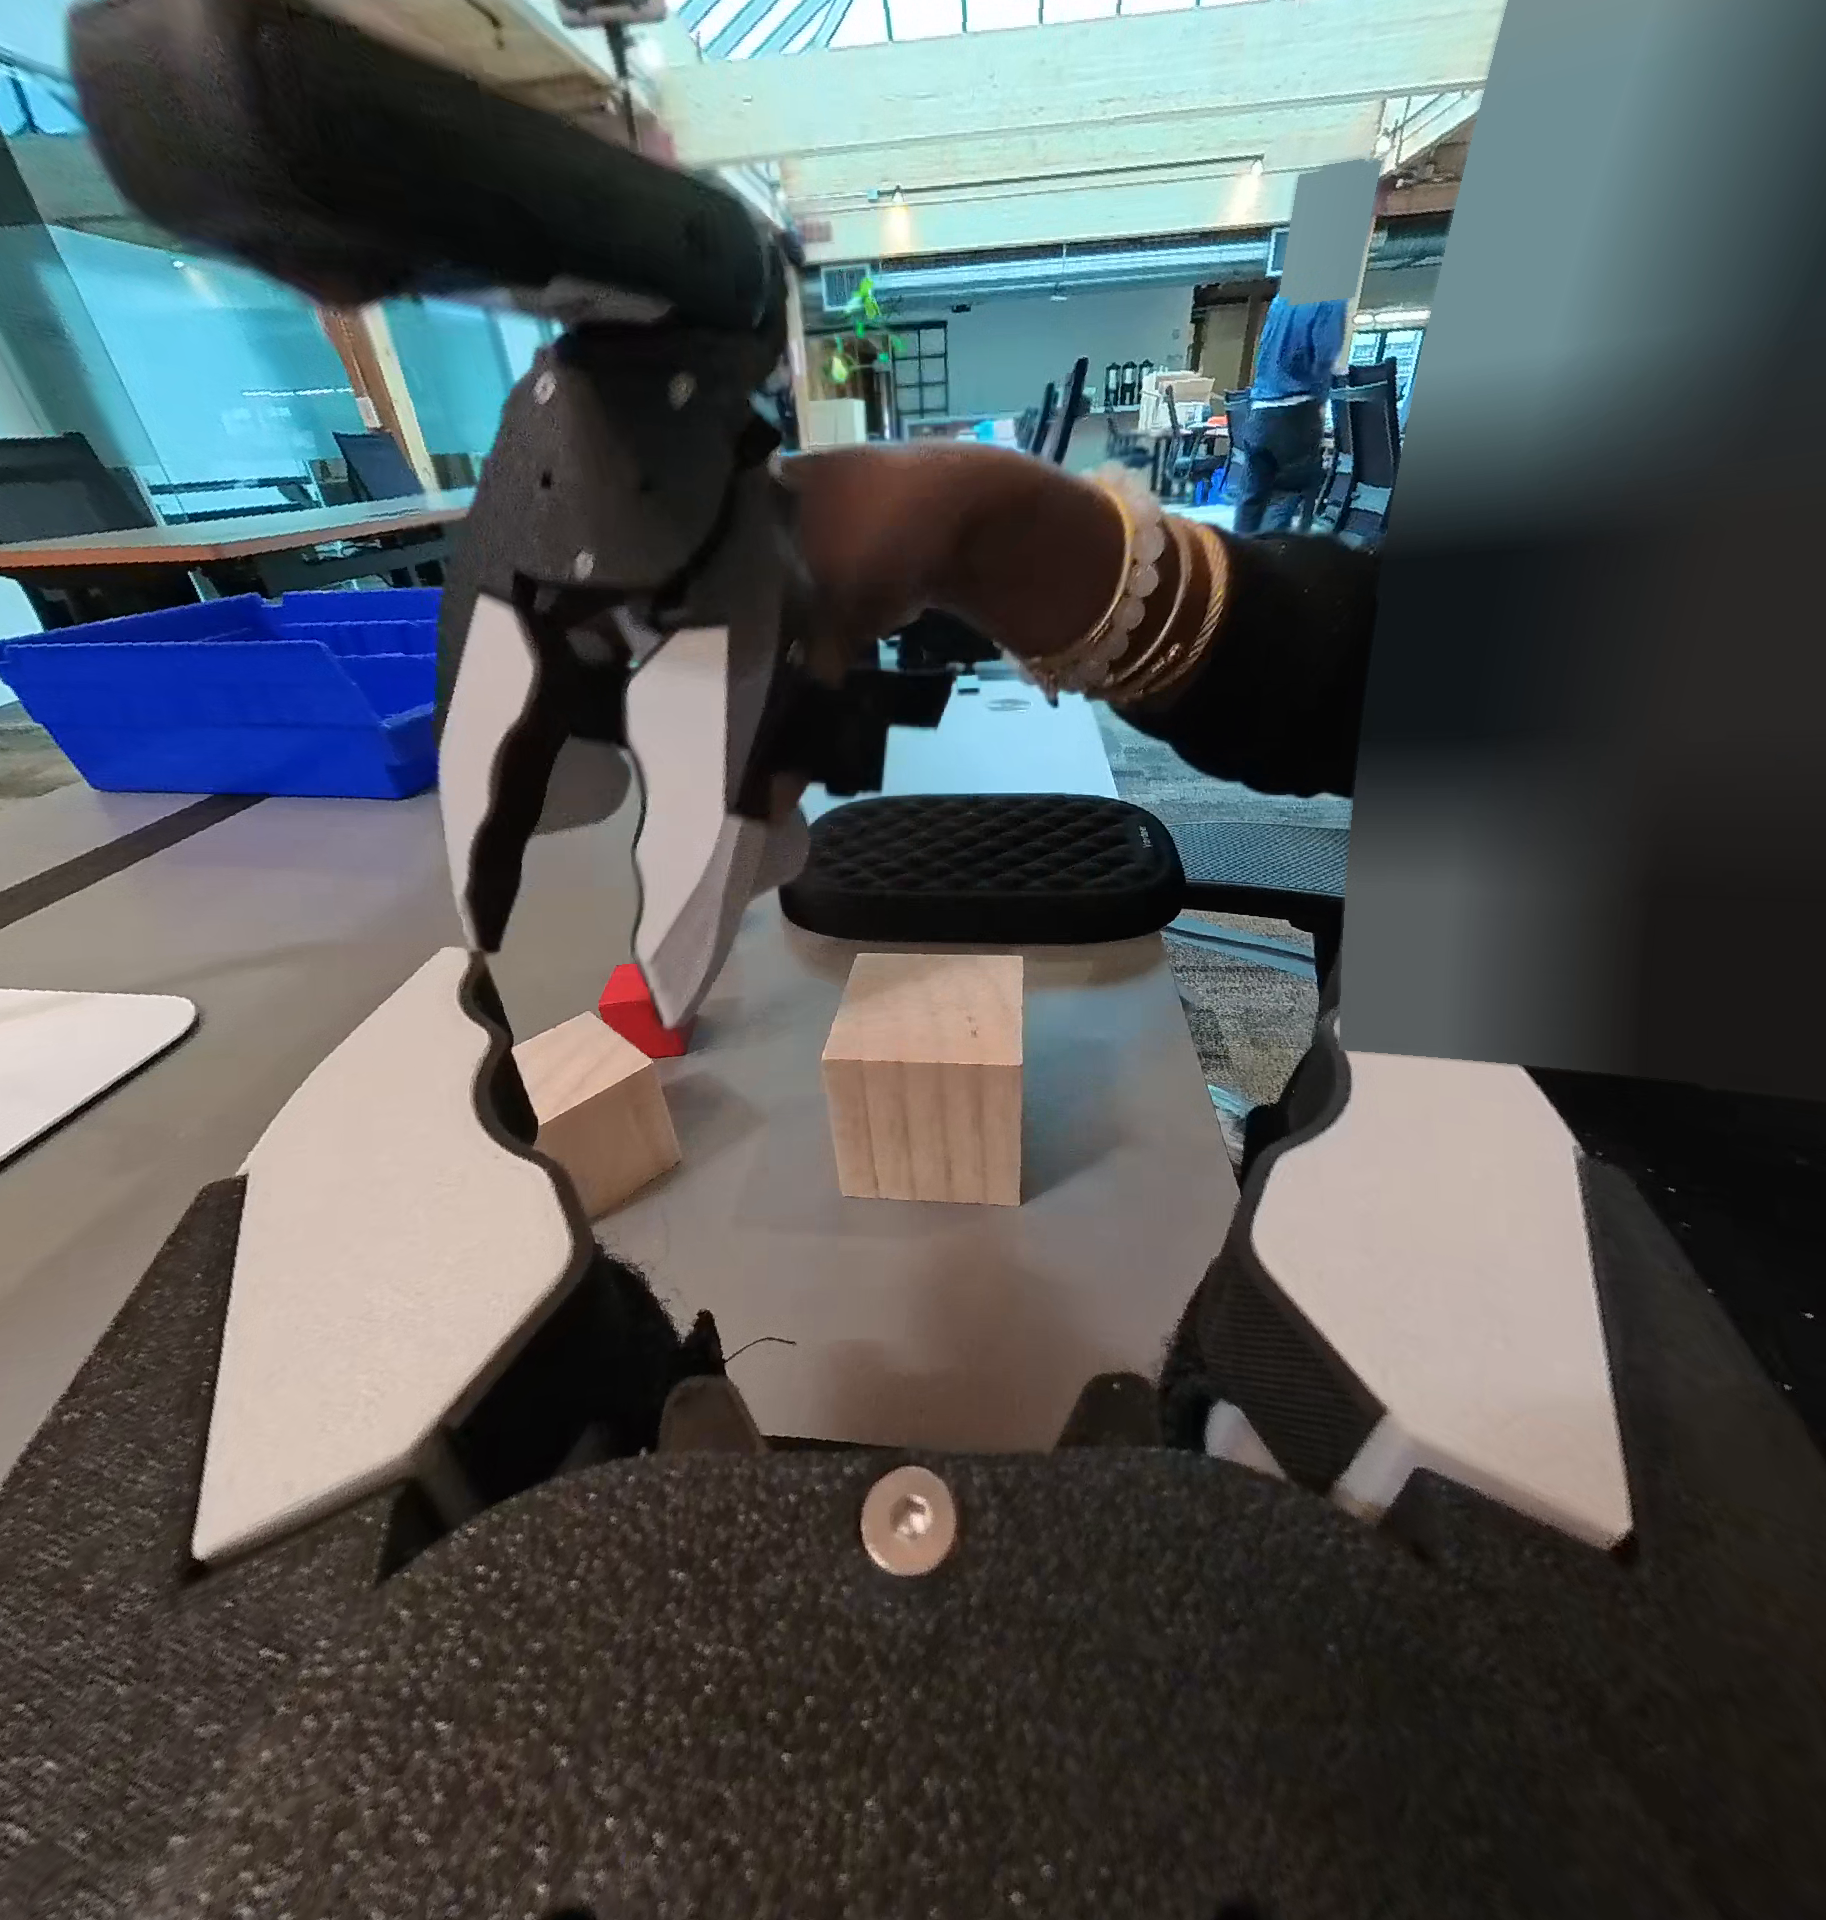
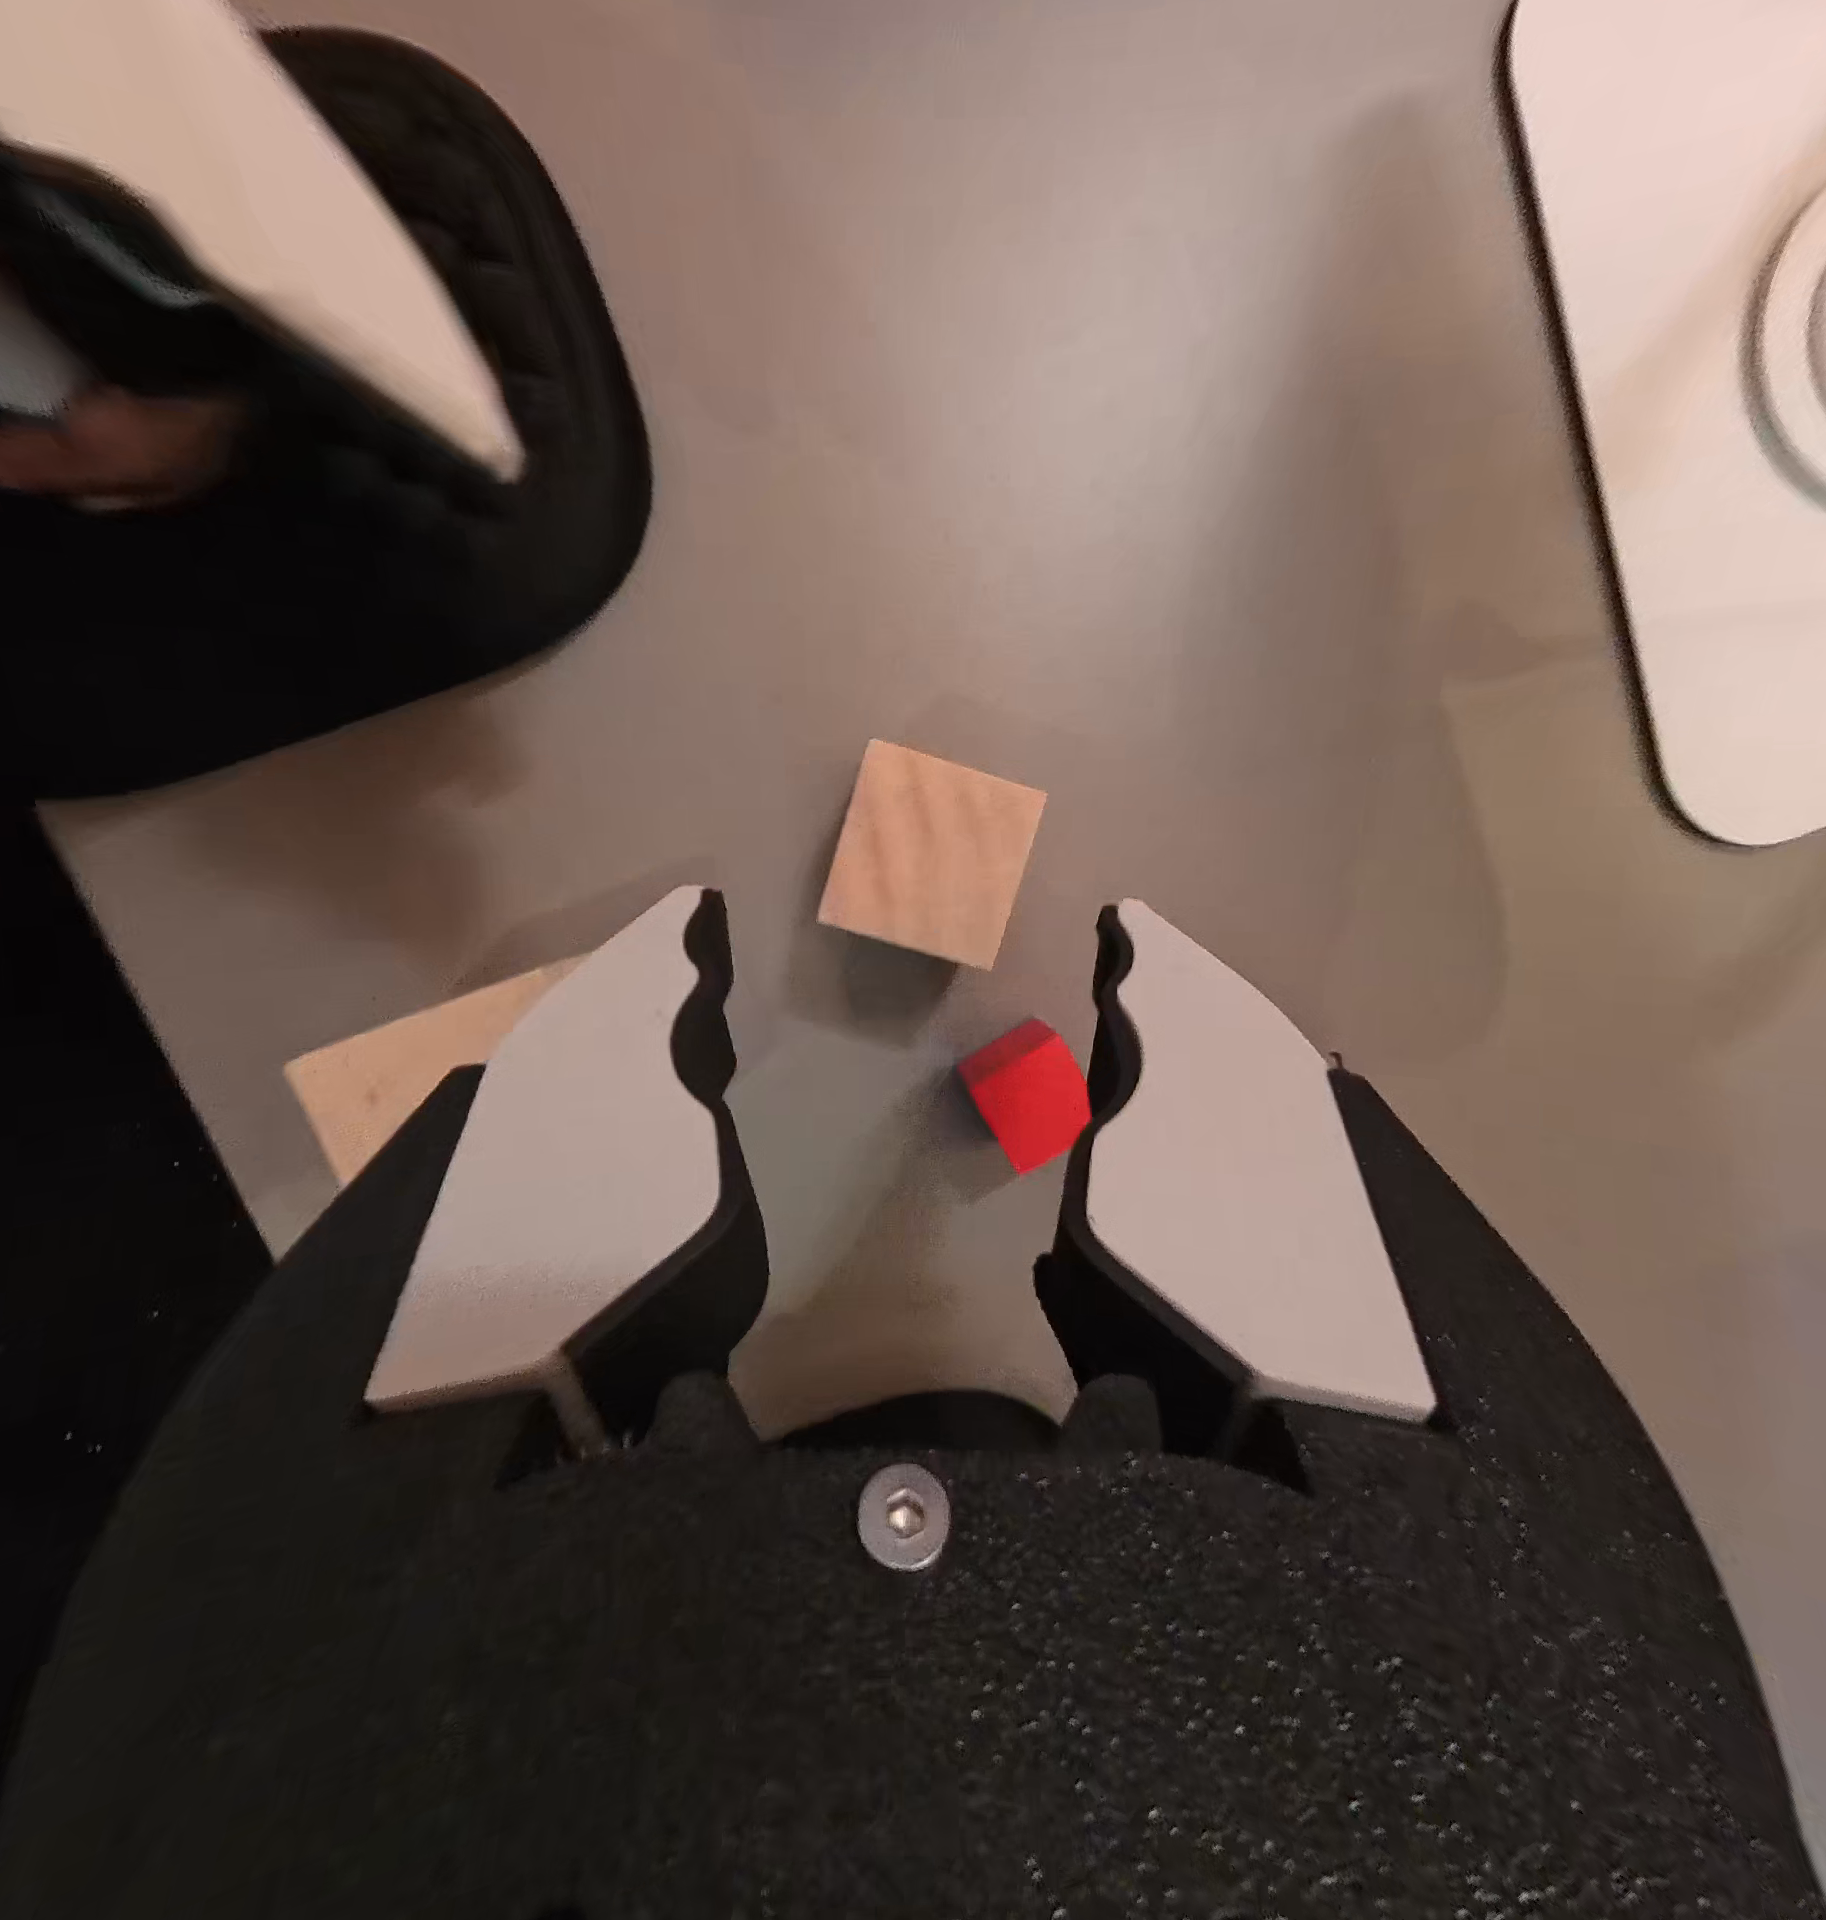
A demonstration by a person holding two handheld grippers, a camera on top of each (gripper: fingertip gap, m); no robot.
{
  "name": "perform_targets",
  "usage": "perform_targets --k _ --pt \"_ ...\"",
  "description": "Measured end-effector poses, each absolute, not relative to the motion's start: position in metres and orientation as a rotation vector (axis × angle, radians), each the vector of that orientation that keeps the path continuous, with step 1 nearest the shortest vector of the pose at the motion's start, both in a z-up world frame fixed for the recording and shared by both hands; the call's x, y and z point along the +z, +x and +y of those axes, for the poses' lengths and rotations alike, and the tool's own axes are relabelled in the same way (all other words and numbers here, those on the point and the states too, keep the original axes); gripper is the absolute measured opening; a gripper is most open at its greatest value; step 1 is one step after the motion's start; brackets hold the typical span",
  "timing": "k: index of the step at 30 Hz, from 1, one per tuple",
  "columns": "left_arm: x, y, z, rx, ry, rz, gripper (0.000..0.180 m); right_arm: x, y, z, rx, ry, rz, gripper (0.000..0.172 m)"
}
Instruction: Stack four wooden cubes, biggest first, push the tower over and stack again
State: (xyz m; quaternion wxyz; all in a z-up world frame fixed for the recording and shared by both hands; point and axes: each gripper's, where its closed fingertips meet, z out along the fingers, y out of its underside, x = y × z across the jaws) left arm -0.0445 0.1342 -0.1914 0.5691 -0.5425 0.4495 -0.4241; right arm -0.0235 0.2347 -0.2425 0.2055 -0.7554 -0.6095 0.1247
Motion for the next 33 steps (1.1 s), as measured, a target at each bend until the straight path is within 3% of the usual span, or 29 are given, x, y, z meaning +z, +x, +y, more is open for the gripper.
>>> perform_targets --k 13,25,33 --pt "-0.191 -0.045 0.133 -0.992 -1.261 1.055 0.137 -0.284 -0.033 0.243 0.293 -2.256 -1.684 0.046" --pt "-0.191 -0.045 0.133 -0.993 -1.266 1.050 0.134 -0.199 -0.019 0.173 0.564 -1.956 -1.963 0.045" --pt "-0.191 -0.045 0.133 -0.987 -1.269 1.053 0.134 -0.207 -0.008 0.135 0.487 -1.882 -2.157 0.045"
